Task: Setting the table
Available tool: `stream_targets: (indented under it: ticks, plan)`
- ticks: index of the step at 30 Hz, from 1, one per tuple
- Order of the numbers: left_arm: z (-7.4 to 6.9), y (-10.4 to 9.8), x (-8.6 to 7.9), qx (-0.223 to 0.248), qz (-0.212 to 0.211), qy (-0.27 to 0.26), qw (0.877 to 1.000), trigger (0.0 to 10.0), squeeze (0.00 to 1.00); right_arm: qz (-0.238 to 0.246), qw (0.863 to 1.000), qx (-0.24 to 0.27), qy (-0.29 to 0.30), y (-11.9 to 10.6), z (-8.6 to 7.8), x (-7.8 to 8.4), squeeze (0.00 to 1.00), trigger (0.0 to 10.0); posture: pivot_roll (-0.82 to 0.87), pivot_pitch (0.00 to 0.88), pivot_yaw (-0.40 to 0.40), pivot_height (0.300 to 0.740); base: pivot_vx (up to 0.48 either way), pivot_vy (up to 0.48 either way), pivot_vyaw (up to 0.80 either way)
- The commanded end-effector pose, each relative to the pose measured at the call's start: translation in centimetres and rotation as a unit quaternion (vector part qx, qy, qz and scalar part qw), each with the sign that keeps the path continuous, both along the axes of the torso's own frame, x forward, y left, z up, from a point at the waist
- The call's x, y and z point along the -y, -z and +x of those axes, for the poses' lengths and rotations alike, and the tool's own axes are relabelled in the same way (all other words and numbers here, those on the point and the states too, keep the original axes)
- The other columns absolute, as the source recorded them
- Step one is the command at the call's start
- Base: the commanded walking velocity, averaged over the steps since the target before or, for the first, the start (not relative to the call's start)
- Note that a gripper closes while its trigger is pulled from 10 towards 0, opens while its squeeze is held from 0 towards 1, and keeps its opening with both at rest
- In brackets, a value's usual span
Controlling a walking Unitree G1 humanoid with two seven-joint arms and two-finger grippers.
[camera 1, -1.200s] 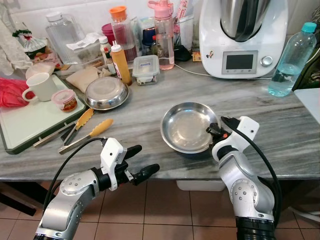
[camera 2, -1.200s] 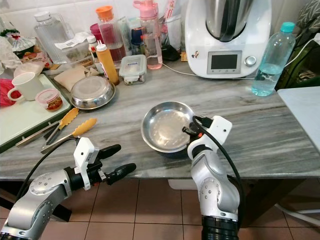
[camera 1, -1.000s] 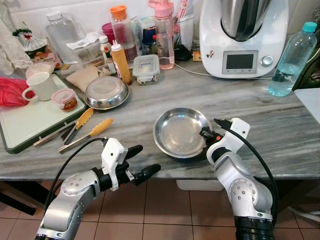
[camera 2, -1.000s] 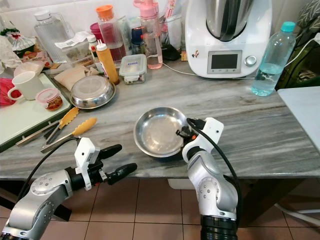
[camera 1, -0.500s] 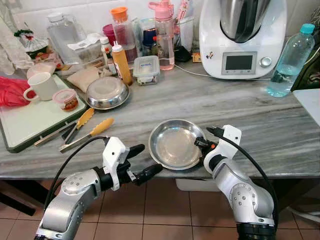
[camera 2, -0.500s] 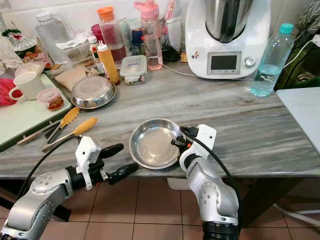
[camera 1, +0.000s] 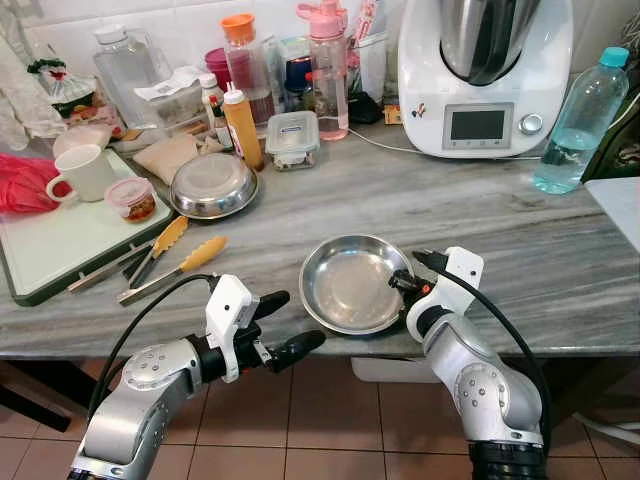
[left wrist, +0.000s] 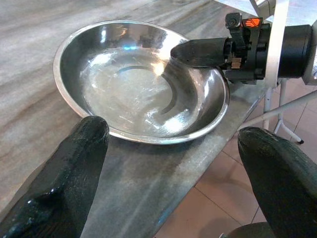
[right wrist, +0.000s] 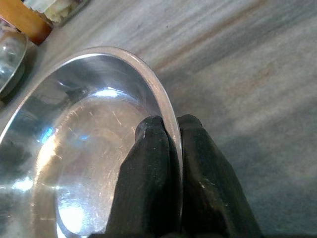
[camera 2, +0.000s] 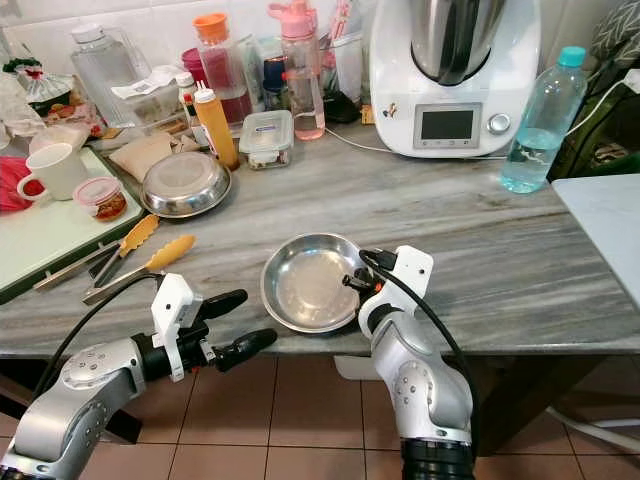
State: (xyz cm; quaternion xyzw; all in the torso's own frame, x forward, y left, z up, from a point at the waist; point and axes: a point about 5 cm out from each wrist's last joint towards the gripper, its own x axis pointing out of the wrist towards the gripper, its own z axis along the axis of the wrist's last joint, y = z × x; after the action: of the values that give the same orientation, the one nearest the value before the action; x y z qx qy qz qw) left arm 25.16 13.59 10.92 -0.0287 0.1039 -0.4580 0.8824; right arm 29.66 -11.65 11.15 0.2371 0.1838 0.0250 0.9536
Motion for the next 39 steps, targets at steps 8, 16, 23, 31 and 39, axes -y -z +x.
stream_targets:
  ticks: [8,16,23,31,39]
  plan:
    - [-0.2,0.1,-0.1,0.0,0.008,0.008,1.0,10.0,0.0,0.017,1.0,-0.003,0.009,0.6,-0.1,-0.6,1.0,10.0,-0.1,0.041,0.108,0.74,0.0,0.0,0.0]
    - [-0.4,0.0,0.1,0.004,0.009,0.01,1.0,10.0,0.0,0.028,0.999,0.017,0.023,-0.3,0.3,0.1,1.0,10.0,-0.1,0.039,0.109,0.74,0.0,0.0,0.0]
    - [-0.1,-0.2,0.2,0.009,0.01,0.007,1.0,10.0,0.0,0.017,0.997,0.081,0.009,-3.3,0.6,-0.3,1.0,10.0,-0.1,0.036,0.11,0.74,0.0,0.0,0.0]
    - [0.0,-0.5,0.0,0.017,0.01,0.001,1.0,10.0,0.0,-0.078,0.977,0.199,-0.011,-6.4,-0.2,-0.7,1.0,10.0,-0.1,0.036,0.11,0.74,0.0,0.0,0.0]
    - [1.3,-0.4,-0.4,0.049,0.001,-0.07,0.996,10.0,0.0,-0.225,0.946,0.235,0.011,-5.0,-2.3,2.3,1.0,10.0,-0.1,0.023,0.109,0.74,0.0,0.0,0.0]
